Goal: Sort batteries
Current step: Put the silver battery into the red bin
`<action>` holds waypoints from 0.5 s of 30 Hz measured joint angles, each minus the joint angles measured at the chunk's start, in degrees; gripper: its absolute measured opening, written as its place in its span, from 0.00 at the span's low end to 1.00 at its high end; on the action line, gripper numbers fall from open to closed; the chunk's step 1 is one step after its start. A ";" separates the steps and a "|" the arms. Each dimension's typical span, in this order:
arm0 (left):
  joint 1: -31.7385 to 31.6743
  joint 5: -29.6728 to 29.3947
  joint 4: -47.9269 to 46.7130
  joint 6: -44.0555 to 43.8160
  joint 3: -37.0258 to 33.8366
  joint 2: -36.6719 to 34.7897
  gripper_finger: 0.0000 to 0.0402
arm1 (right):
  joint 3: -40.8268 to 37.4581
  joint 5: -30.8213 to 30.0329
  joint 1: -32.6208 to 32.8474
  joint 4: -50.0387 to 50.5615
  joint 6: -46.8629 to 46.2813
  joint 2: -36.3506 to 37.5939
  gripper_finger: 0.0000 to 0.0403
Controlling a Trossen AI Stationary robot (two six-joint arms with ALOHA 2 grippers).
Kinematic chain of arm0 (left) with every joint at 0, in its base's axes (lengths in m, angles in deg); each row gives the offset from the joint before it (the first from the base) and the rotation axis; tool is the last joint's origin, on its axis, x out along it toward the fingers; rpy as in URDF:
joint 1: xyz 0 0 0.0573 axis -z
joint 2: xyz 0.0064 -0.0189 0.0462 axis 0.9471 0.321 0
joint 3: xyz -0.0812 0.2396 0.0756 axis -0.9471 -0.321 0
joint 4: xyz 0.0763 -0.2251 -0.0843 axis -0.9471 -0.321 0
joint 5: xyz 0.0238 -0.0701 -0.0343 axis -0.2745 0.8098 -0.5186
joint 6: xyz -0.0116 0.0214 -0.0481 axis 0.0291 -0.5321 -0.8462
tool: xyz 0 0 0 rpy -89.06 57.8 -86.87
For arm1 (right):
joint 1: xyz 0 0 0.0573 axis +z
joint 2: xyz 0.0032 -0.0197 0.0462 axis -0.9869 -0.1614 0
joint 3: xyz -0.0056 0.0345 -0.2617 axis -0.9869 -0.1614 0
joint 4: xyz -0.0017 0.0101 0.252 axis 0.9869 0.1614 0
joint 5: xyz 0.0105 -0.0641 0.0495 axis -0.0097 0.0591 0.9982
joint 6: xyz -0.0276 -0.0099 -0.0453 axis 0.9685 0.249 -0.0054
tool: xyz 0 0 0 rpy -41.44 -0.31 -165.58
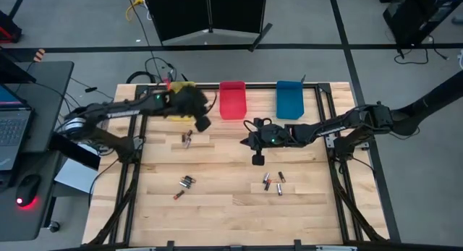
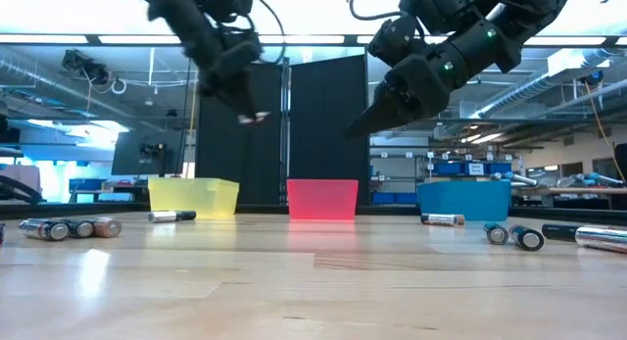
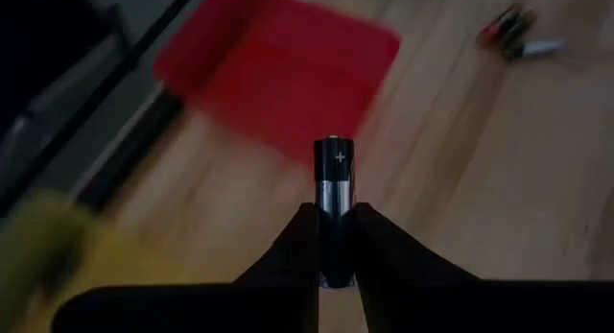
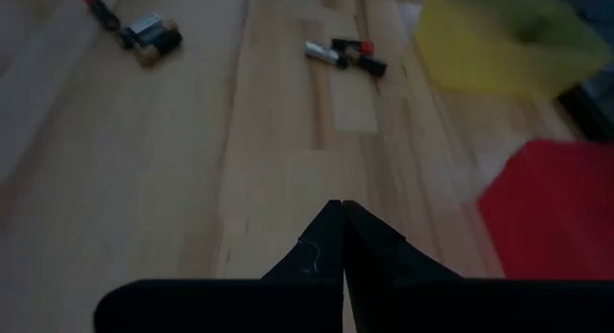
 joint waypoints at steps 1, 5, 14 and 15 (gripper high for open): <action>-1.32 1.44 0.11 2.30 1.81 1.72 0.11 | -0.47 0.00 -0.16 0.06 -0.40 0.00 0.02; -4.66 4.38 -0.01 10.96 10.15 9.89 0.11 | -2.35 0.00 -0.29 0.17 -2.25 0.00 0.02; -9.14 12.26 -4.63 22.69 28.94 29.65 0.11 | -8.70 -0.48 1.90 -2.61 -8.94 3.35 0.02; -9.43 12.67 -5.42 23.62 30.35 31.67 0.11 | -9.49 -1.43 2.25 -2.53 -9.61 4.03 0.02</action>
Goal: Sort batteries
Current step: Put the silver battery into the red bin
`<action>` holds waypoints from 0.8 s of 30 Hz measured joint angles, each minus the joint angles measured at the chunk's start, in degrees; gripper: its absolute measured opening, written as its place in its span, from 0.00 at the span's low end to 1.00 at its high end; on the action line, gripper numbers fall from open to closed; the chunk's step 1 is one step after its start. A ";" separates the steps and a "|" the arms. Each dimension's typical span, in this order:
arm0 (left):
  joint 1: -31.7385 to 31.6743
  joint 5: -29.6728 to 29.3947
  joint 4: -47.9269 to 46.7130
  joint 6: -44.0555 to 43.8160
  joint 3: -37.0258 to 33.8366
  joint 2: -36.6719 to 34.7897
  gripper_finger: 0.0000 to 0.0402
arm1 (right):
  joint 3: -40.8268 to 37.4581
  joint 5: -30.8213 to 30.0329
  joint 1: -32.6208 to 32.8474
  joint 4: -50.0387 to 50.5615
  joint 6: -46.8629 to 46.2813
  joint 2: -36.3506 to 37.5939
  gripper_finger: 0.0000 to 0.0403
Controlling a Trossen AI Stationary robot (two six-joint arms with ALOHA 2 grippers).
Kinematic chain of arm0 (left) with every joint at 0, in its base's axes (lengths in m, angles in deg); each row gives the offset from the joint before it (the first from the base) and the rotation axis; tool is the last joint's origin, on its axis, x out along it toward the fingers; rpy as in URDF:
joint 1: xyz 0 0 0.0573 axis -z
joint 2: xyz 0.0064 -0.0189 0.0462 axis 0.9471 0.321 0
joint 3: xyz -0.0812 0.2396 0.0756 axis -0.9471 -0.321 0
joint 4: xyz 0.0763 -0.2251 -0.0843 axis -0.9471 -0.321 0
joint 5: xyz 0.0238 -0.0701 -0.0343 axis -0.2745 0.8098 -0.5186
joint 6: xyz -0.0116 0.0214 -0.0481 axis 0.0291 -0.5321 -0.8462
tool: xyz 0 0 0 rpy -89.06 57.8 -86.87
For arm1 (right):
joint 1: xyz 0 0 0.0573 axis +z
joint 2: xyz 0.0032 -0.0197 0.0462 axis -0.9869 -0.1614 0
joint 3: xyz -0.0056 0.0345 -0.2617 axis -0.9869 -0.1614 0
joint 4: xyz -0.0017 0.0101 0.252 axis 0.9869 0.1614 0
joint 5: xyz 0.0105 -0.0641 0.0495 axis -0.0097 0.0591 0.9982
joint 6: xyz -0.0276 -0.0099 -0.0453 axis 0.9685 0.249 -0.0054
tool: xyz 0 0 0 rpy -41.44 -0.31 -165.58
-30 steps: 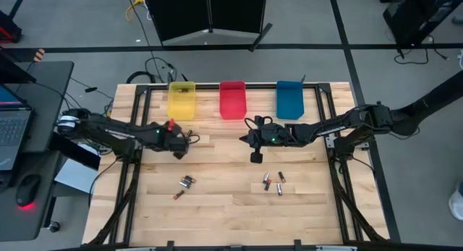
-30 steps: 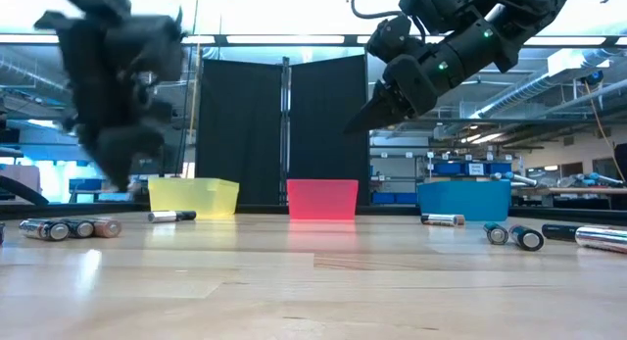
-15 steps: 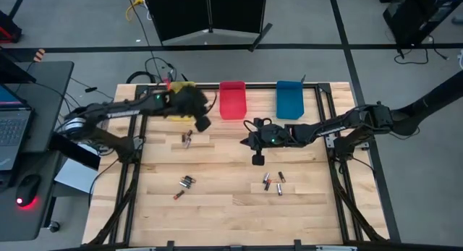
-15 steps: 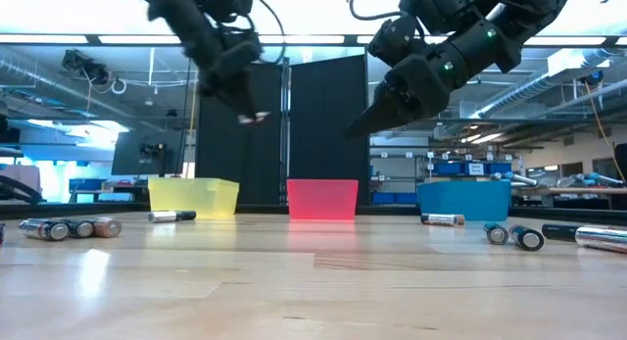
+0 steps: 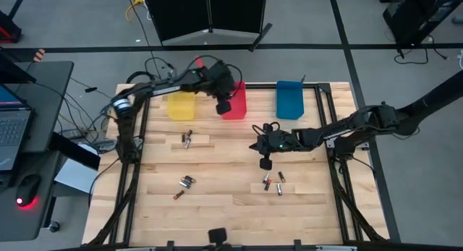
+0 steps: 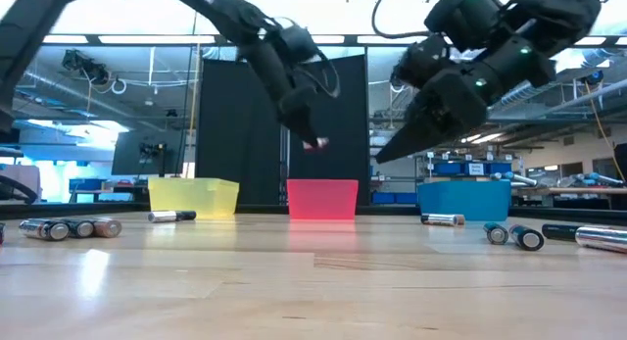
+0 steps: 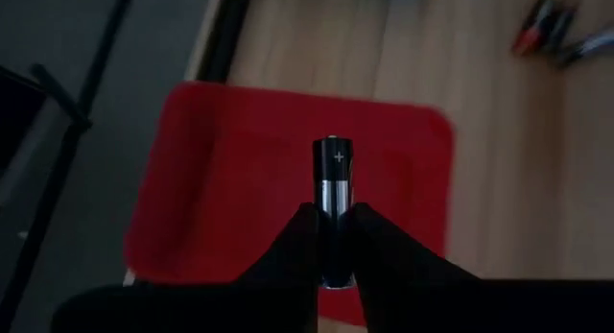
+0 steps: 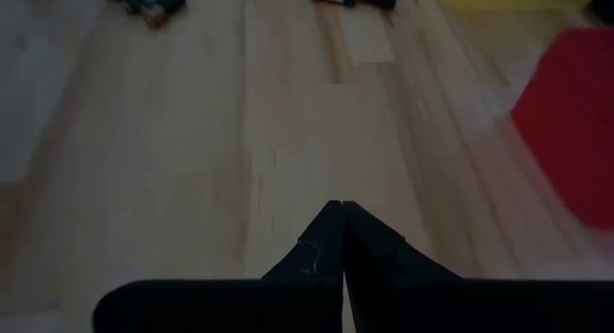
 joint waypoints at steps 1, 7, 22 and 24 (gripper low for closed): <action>-0.27 0.28 -0.34 0.96 1.04 1.86 0.11 | -0.77 -1.00 0.29 0.07 -0.74 0.65 0.02; -1.54 1.14 -0.88 4.89 4.25 9.85 0.11 | -3.82 -3.45 1.24 0.00 -4.42 3.41 0.02; -5.85 7.92 -0.48 7.29 5.72 13.97 0.11 | -4.00 -4.80 1.48 -0.99 -6.20 3.53 0.03; -5.85 8.06 -0.87 7.88 5.67 14.20 0.11 | -4.00 -4.80 1.48 -1.05 -6.22 3.53 0.03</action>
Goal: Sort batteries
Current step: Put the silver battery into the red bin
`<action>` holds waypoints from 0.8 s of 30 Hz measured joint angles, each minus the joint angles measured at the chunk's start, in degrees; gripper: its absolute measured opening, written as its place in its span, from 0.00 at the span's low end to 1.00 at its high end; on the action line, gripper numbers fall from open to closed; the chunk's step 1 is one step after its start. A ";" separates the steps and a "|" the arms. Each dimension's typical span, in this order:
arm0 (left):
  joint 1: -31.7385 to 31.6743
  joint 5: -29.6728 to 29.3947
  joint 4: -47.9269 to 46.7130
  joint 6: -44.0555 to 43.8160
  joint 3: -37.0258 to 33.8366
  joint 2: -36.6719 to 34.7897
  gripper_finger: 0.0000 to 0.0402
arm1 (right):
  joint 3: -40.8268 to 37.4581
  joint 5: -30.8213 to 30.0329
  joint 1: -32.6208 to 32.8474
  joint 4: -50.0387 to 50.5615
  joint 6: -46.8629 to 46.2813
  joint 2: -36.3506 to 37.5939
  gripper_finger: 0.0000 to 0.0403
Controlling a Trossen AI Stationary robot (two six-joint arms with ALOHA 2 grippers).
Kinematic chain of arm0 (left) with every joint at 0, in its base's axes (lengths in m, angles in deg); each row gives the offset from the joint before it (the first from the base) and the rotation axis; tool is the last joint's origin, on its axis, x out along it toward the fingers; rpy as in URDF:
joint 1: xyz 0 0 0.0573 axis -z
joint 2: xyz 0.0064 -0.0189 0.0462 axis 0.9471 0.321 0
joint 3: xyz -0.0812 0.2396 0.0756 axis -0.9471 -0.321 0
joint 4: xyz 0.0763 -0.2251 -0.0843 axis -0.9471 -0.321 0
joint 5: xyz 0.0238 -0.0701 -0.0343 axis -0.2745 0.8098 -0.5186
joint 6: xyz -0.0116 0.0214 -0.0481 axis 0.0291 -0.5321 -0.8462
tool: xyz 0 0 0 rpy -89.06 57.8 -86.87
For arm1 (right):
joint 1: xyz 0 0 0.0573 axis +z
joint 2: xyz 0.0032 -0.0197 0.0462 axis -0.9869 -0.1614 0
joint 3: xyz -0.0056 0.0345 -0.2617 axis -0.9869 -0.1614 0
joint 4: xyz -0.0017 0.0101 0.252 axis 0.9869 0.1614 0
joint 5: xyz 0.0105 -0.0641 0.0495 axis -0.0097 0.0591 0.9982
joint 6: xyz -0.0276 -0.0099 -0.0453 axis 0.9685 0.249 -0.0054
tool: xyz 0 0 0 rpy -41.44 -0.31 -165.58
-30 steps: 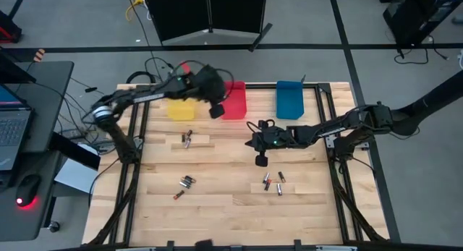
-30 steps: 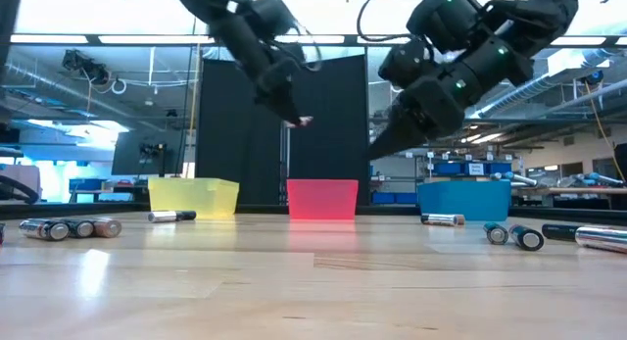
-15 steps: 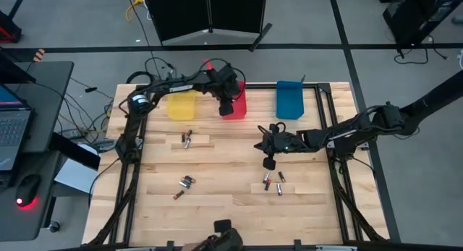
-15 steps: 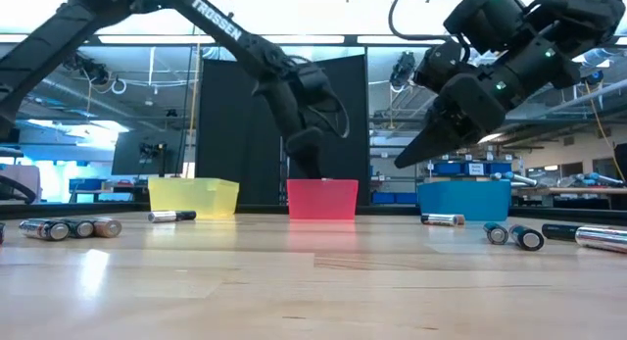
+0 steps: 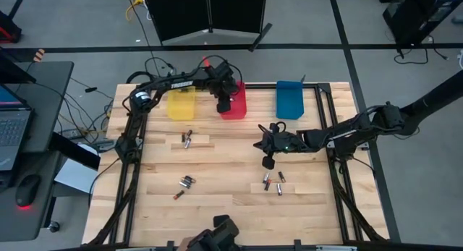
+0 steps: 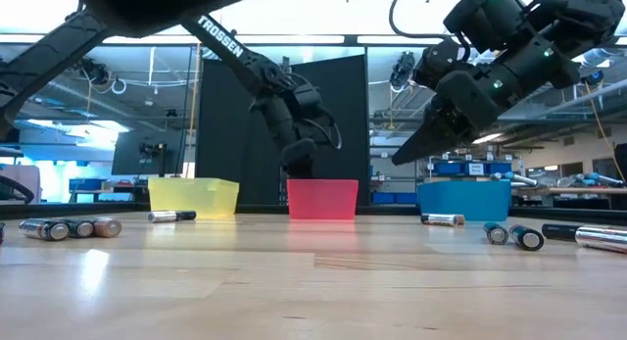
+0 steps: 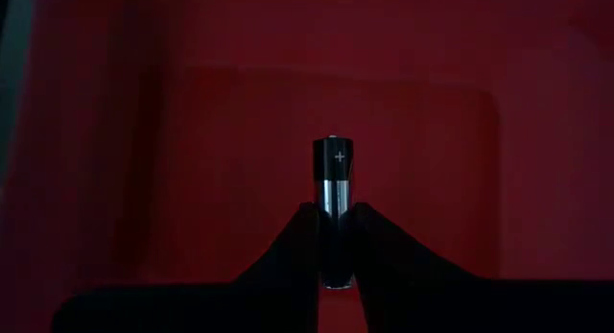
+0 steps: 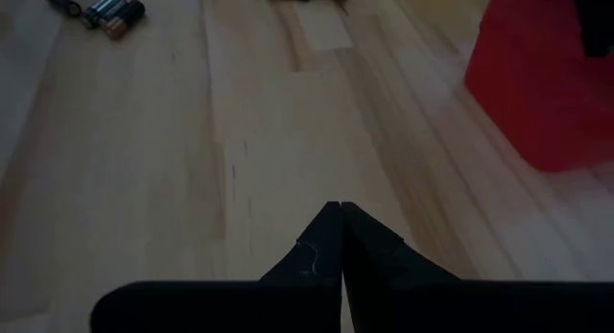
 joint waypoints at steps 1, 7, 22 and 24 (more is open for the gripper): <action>0.02 0.00 0.56 0.60 0.00 0.24 0.11 | 0.00 0.00 0.00 -0.17 -0.04 0.00 0.03; 0.04 -0.06 -0.24 0.91 0.00 2.11 0.11 | 0.00 0.00 0.00 -0.38 -0.75 0.00 0.03; 0.33 -4.37 0.20 1.00 0.16 2.43 0.26 | 0.02 0.00 0.00 -0.36 -0.78 0.00 0.04; 0.42 -5.43 -0.12 0.96 0.66 2.43 0.32 | 0.02 0.00 0.00 -0.36 -0.79 0.00 0.05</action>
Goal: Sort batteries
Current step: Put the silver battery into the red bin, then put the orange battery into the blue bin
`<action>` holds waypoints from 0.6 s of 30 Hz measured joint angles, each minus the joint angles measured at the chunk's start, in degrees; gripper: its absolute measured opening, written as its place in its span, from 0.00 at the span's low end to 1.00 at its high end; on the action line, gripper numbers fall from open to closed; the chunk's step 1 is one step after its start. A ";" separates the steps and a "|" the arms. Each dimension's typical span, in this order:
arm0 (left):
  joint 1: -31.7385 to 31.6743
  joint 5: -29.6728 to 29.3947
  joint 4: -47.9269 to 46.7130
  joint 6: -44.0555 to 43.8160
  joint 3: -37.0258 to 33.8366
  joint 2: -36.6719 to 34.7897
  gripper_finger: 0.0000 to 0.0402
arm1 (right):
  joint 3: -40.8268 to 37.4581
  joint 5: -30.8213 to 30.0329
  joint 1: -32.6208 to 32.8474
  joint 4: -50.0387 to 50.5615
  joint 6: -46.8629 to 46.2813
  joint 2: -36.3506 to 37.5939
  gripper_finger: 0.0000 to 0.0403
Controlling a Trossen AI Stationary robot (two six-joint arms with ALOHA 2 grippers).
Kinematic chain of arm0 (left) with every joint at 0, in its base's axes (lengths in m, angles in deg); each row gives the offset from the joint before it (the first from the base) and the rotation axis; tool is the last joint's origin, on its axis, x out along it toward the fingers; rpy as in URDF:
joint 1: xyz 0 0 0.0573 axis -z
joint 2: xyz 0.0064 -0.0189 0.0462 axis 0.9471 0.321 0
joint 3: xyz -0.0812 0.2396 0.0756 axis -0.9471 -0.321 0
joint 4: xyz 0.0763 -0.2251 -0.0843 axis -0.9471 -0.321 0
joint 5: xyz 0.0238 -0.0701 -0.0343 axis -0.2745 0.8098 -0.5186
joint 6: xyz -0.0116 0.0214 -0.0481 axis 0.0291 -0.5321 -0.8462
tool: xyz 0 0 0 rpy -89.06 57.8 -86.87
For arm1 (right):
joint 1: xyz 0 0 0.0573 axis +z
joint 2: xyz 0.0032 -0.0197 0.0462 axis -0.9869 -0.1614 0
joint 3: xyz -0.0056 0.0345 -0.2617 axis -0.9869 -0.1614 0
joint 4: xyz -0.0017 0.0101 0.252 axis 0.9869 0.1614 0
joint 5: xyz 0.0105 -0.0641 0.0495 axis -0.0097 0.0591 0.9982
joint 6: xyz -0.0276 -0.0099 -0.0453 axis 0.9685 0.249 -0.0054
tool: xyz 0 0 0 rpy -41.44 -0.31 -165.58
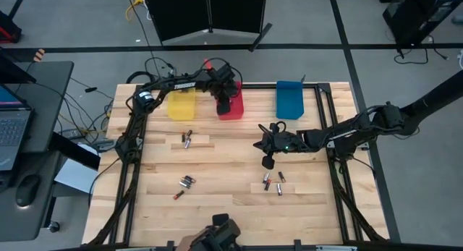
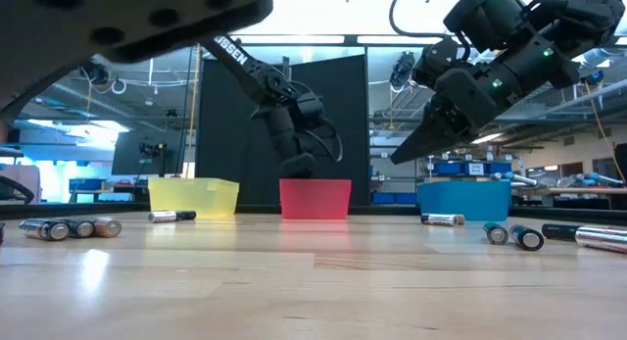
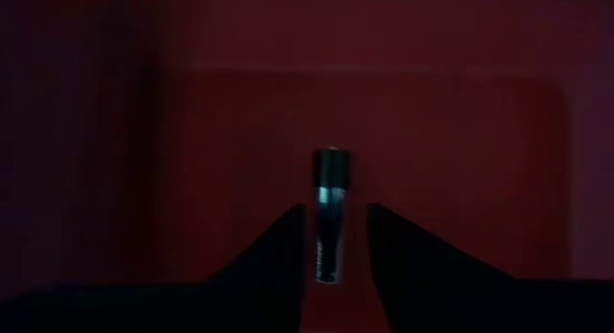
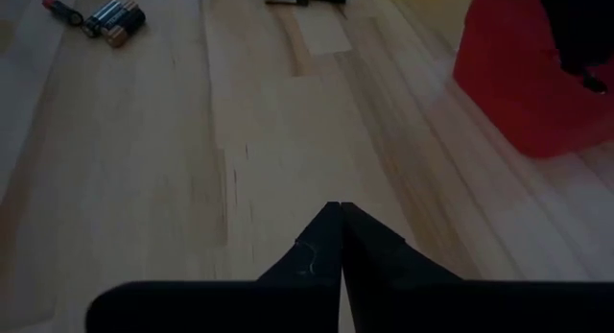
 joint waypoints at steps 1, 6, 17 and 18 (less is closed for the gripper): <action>0.06 -0.59 -0.02 -0.02 0.34 0.00 0.34 | 0.00 0.00 0.00 0.00 -0.02 0.00 0.05; 0.27 -1.26 -3.27 -0.19 3.97 -0.13 0.38 | 0.00 0.00 0.00 0.00 -0.02 0.00 0.08; 1.33 -2.77 -3.41 -3.04 5.83 -4.44 0.29 | 0.07 0.00 0.00 0.66 0.06 1.85 0.10; 1.38 -2.75 -3.05 -3.28 5.83 -4.69 0.27 | 0.07 0.00 0.00 0.89 0.09 2.16 0.10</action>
